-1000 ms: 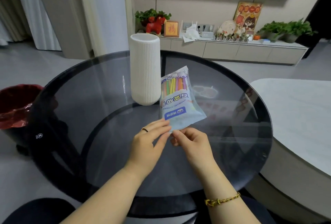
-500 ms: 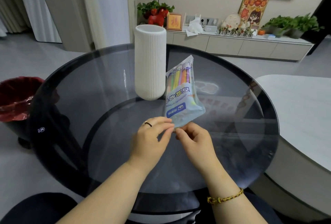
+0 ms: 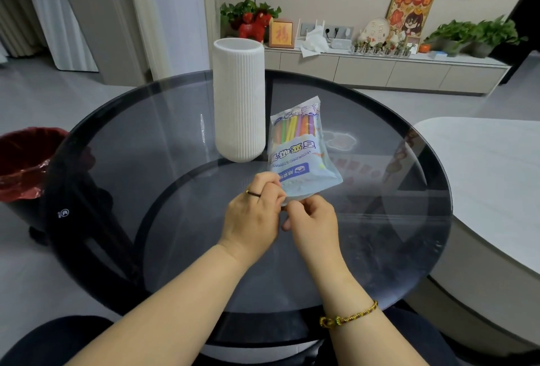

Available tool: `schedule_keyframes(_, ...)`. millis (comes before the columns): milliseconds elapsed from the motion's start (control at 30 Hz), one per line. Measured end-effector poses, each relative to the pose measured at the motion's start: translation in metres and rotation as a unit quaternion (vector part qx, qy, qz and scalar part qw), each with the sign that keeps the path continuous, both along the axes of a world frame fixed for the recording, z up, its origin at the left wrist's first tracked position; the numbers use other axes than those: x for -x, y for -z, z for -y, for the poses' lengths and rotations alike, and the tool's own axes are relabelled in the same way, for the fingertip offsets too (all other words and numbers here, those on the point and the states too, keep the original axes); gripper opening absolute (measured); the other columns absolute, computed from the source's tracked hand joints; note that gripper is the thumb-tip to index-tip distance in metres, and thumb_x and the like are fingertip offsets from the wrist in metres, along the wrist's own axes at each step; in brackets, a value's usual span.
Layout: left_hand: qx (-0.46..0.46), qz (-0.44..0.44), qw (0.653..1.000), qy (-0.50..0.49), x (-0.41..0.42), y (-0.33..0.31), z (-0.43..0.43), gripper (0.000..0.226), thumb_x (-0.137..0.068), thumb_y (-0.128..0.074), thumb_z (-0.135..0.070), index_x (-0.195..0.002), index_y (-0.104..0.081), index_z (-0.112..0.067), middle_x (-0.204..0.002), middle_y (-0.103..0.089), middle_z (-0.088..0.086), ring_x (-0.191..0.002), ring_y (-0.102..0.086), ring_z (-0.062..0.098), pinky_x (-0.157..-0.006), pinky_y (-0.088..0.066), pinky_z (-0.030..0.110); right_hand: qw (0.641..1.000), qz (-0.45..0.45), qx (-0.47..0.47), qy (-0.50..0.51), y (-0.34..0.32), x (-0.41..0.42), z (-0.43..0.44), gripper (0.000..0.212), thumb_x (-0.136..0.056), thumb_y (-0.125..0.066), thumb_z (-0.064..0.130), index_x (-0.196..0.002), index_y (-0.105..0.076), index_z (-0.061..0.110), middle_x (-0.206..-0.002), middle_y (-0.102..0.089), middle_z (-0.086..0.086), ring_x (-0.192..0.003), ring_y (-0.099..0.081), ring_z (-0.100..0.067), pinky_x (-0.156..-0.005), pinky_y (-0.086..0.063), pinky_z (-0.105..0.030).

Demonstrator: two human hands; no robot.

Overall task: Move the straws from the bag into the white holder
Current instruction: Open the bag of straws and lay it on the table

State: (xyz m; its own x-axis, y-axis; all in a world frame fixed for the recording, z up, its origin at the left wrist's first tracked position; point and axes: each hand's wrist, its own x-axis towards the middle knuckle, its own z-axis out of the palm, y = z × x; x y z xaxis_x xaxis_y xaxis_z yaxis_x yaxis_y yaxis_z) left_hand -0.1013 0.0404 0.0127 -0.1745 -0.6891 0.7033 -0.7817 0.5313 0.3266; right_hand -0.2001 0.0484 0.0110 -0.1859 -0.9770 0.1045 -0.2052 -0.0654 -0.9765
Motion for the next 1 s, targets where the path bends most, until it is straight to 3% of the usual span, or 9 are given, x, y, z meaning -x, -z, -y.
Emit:
schedule_keyframes(100, -0.029, 0.0, 0.999, 0.019, -0.002, 0.001, 0.001, 0.028, -0.075, -0.041, -0.015, -0.066, -0.061, 0.003, -0.089, -0.068, 0.015, -0.055, -0.068, 0.028, -0.036, -0.046, 0.023, 0.999, 0.002, 0.008, -0.033, 0.001, 0.004, -0.001, 0.024, -0.081, -0.052, 0.01, -0.059, -0.058, 0.001, -0.043, -0.051, 0.004, -0.043, -0.044, -0.005, -0.042, -0.033, -0.009)
schedule_keyframes(200, -0.046, -0.026, 0.999, 0.012, -0.006, 0.004, -0.002, 0.03, -0.076, -0.041, -0.016, -0.07, -0.064, 0.002, -0.086, -0.072, 0.017, -0.063, -0.07, 0.027, -0.043, -0.05, 0.025, 0.995, -0.023, 0.043, -0.085, 0.001, 0.009, -0.002, 0.036, -0.085, -0.056, 0.018, -0.05, -0.054, 0.023, -0.038, -0.056, 0.019, -0.037, -0.049, 0.0, -0.043, -0.036, -0.006)
schedule_keyframes(300, -0.053, -0.084, 0.995, 0.017, -0.01, 0.007, -0.003, 0.032, -0.078, -0.041, -0.018, -0.072, -0.064, 0.003, -0.088, -0.071, 0.017, -0.072, -0.07, 0.028, -0.054, -0.052, 0.028, 0.99, -0.071, 0.066, -0.106, -0.001, 0.01, -0.001, 0.028, -0.087, -0.054, 0.013, -0.06, -0.06, 0.018, -0.039, -0.055, 0.028, -0.04, -0.051, 0.003, -0.045, -0.037, -0.005)
schedule_keyframes(467, -0.053, -0.123, 0.991, 0.009, -0.009, 0.007, -0.005, 0.034, -0.078, -0.039, -0.019, -0.074, -0.062, 0.005, -0.091, -0.069, 0.019, -0.076, -0.068, 0.031, -0.059, -0.053, 0.035, 0.99, -0.06, 0.073, -0.106, -0.001, 0.008, 0.001, 0.051, -0.085, -0.054, 0.009, -0.039, -0.057, 0.03, -0.041, -0.059, 0.023, -0.043, -0.053, 0.003, -0.045, -0.037, -0.004)
schedule_keyframes(600, -0.055, -0.222, 0.973, -0.033, -0.017, 0.004, 0.002, 0.028, -0.083, -0.044, -0.011, -0.077, -0.062, 0.01, -0.087, -0.064, 0.025, -0.081, -0.058, 0.027, -0.069, -0.042, 0.03, 0.987, -0.126, 0.057, -0.08, 0.005, 0.008, 0.0, 0.035, -0.086, -0.051, 0.01, -0.053, -0.063, 0.014, -0.052, -0.066, 0.005, -0.043, -0.048, -0.005, -0.054, -0.045, -0.027)
schedule_keyframes(700, -0.029, -0.203, 0.978, -0.025, -0.017, 0.006, 0.001, 0.028, -0.082, -0.045, -0.012, -0.076, -0.062, 0.009, -0.082, -0.064, 0.023, -0.078, -0.049, 0.015, -0.067, -0.039, 0.026, 0.993, -0.093, 0.041, -0.052, 0.006, 0.014, 0.001, 0.043, -0.084, -0.049, 0.007, -0.045, -0.054, 0.023, -0.04, -0.059, 0.015, -0.04, -0.048, -0.001, -0.048, -0.038, -0.014)
schedule_keyframes(767, -0.01, -0.174, 0.985, -0.016, -0.012, 0.007, 0.0, 0.027, -0.079, -0.046, -0.012, -0.074, -0.064, 0.007, -0.079, -0.066, 0.021, -0.078, -0.048, 0.014, -0.068, -0.04, 0.025, 0.995, -0.082, 0.03, -0.043, 0.004, 0.015, 0.003, 0.039, -0.082, -0.049, 0.007, -0.045, -0.054, 0.016, -0.037, -0.057, 0.016, -0.039, -0.049, 0.0, -0.044, -0.035, -0.01)
schedule_keyframes(867, 0.023, -0.131, 0.991, -0.028, -0.013, 0.008, 0.0, 0.023, -0.078, -0.05, -0.012, -0.072, -0.067, 0.004, -0.075, -0.068, 0.018, -0.079, -0.048, 0.015, -0.07, -0.04, 0.025, 0.994, -0.097, 0.014, -0.05, 0.006, 0.012, 0.002, 0.034, -0.082, -0.049, 0.009, -0.049, -0.057, 0.009, -0.034, -0.054, 0.019, -0.04, -0.05, 0.002, -0.044, -0.035, -0.007)
schedule_keyframes(1000, 0.037, -0.096, 0.994, -0.032, -0.017, 0.01, 0.001, 0.024, -0.076, -0.053, -0.018, -0.074, -0.069, -0.001, -0.075, -0.07, 0.013, -0.08, -0.051, 0.013, -0.072, -0.041, 0.025, 0.995, -0.086, 0.003, -0.051, 0.005, 0.011, 0.002, 0.037, -0.084, -0.05, 0.011, -0.047, -0.055, 0.014, -0.034, -0.054, 0.021, -0.041, -0.051, 0.004, -0.045, -0.036, -0.007)
